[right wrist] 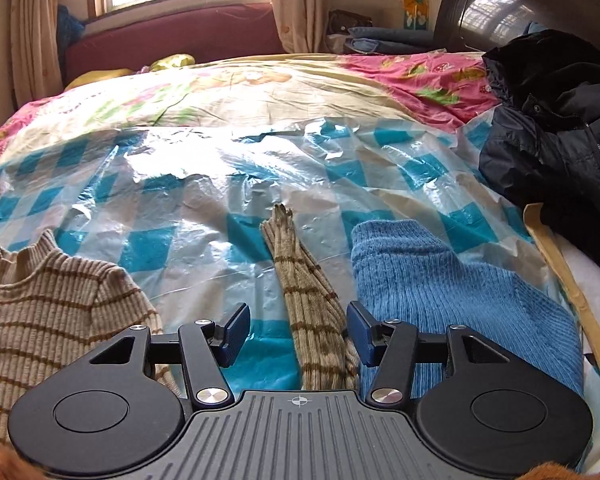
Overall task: Fold small clothes
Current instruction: 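Grasp the sweater's sleeve cuff with the right gripper and lift it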
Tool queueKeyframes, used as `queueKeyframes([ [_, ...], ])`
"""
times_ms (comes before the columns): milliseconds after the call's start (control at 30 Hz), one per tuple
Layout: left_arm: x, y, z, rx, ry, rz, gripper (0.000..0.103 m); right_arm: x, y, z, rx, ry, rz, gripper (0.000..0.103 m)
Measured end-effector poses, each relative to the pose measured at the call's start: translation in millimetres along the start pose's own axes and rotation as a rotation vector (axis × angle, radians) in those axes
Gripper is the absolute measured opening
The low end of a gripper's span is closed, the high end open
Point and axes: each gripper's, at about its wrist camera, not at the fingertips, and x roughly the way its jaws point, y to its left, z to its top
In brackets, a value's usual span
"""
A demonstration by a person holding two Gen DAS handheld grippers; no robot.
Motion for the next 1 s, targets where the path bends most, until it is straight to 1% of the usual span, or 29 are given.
queueKeyframes([
  [67, 4, -4, 1, 0.004, 0.005, -0.007, 0.103, 22, -2, 5, 0.002, 0.036, 0.004, 0.050],
  [100, 4, -5, 1, 0.005, 0.008, -0.009, 0.103, 33, -4, 6, 0.008, 0.056, 0.005, 0.036],
  [167, 5, -6, 0, 0.005, 0.011, -0.018, 0.103, 42, -12, 8, 0.055, 0.084, -0.002, 0.015],
  [267, 5, -4, -2, 0.003, 0.010, -0.027, 0.103, 26, -32, 11, 0.182, 0.056, 0.055, 0.009],
  [433, 0, 2, -2, -0.042, 0.013, -0.062, 0.103, -23, -62, 14, 0.372, -0.018, 0.144, 0.008],
  [567, -12, 14, 0, -0.076, -0.022, -0.080, 0.103, -66, -82, 20, 0.547, -0.103, 0.197, 0.008],
  [667, -22, 30, 2, -0.113, -0.050, -0.088, 0.103, -100, -82, 26, 0.624, -0.173, 0.242, 0.008],
  [767, -34, 52, 1, -0.153, -0.080, -0.084, 0.103, -133, -65, 31, 0.664, -0.244, 0.298, 0.008],
  [833, -41, 68, -2, -0.170, -0.094, -0.070, 0.103, -150, -43, 35, 0.646, -0.266, 0.342, 0.008],
  [933, -53, 96, -10, -0.189, -0.117, -0.025, 0.103, -156, 2, 47, 0.568, -0.248, 0.409, 0.008],
  [1000, -62, 121, -18, -0.212, -0.135, 0.023, 0.103, -153, 48, 57, 0.480, -0.220, 0.467, 0.008],
])
